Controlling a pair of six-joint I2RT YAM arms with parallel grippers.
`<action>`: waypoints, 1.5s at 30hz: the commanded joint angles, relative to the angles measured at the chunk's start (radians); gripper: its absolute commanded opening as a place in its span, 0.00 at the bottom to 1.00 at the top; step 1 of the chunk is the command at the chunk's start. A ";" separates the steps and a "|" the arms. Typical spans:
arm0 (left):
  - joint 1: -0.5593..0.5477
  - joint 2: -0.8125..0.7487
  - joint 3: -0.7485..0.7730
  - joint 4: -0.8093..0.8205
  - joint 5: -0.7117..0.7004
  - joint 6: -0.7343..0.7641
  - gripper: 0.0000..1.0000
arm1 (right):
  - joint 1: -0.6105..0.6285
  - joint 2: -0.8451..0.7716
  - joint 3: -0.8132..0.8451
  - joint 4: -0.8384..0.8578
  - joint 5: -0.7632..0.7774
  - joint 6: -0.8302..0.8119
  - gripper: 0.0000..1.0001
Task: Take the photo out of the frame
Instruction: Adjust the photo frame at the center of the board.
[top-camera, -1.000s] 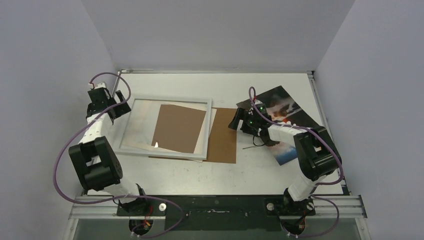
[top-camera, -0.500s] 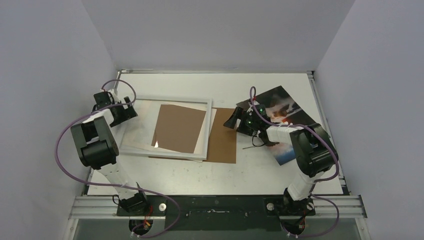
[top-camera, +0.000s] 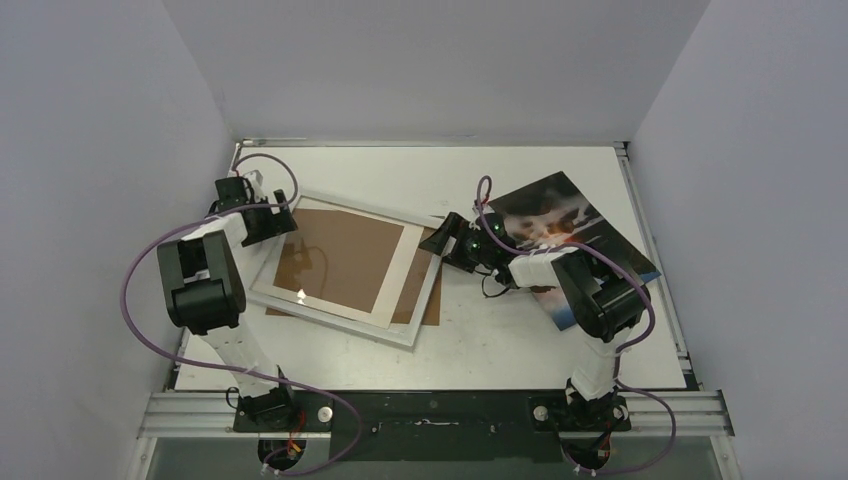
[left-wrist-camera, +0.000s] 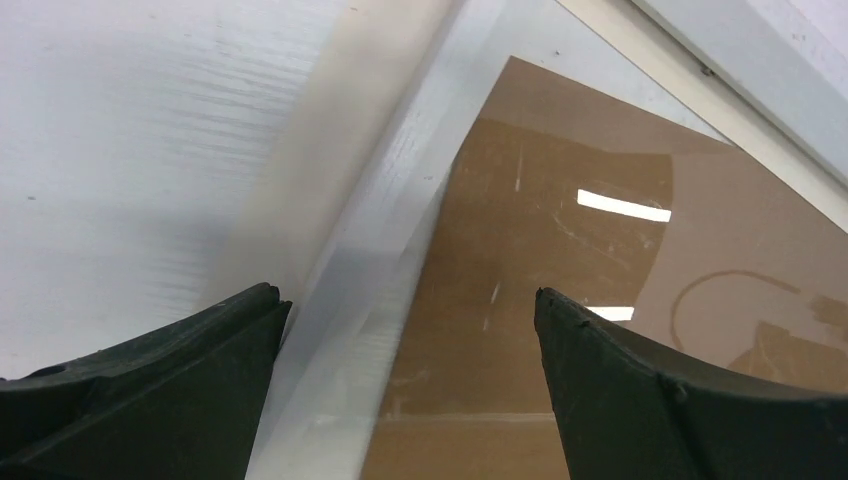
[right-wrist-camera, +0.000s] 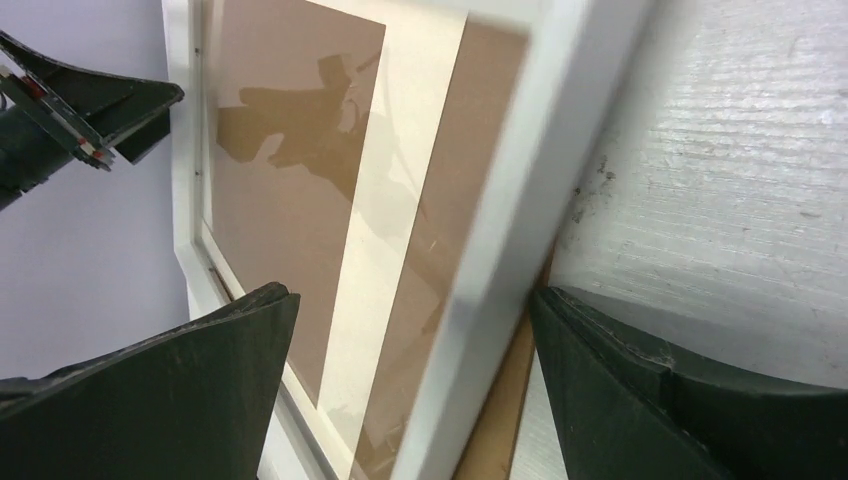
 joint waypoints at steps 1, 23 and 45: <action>-0.047 -0.010 0.009 -0.091 0.001 -0.073 0.94 | 0.010 0.015 -0.002 0.032 -0.007 0.079 0.90; 0.067 -0.212 -0.023 -0.014 -0.177 -0.178 0.97 | 0.020 -0.064 0.176 -0.348 0.161 -0.170 0.90; 0.048 -0.121 -0.150 -0.146 0.048 -0.190 0.97 | 0.023 0.088 0.281 -0.343 0.081 -0.189 0.90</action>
